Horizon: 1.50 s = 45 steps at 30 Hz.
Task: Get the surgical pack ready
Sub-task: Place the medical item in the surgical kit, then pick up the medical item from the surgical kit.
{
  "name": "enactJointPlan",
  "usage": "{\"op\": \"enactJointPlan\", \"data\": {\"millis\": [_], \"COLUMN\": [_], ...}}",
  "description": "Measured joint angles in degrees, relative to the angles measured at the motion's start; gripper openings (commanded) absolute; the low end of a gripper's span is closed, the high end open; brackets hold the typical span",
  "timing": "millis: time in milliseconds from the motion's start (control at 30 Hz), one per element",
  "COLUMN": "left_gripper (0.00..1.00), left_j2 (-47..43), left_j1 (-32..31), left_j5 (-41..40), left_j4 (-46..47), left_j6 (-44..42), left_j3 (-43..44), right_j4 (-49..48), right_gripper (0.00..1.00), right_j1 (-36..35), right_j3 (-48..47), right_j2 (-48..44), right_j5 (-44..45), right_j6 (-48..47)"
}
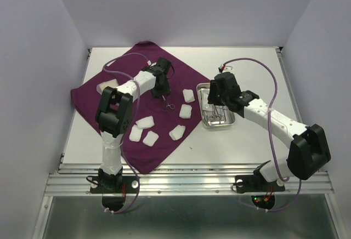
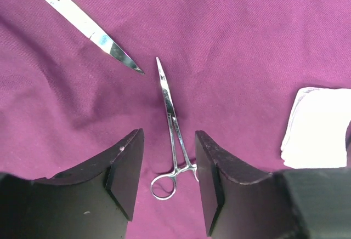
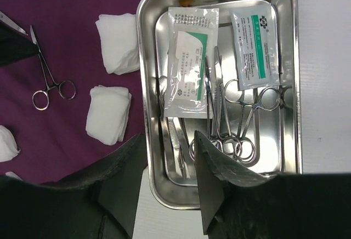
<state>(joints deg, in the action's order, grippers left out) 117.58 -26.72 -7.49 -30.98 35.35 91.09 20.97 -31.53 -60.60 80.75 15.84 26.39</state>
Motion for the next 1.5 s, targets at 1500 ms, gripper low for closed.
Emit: {"op": "enactJointPlan", "data": {"millis": [1500], "left_gripper": [0.48], "left_j2": [-7.3], "left_j1": [19.1], "left_j5": [1.0], "left_j4": [4.4], "left_j6": [-3.5], "left_j3": [-15.7], "right_j4": [10.3], "right_gripper": [0.45], "right_j1": [-15.1], "right_j3": [-52.7], "right_j2": [55.2], "right_j5": [-3.6], "right_j6": [-4.3]}}
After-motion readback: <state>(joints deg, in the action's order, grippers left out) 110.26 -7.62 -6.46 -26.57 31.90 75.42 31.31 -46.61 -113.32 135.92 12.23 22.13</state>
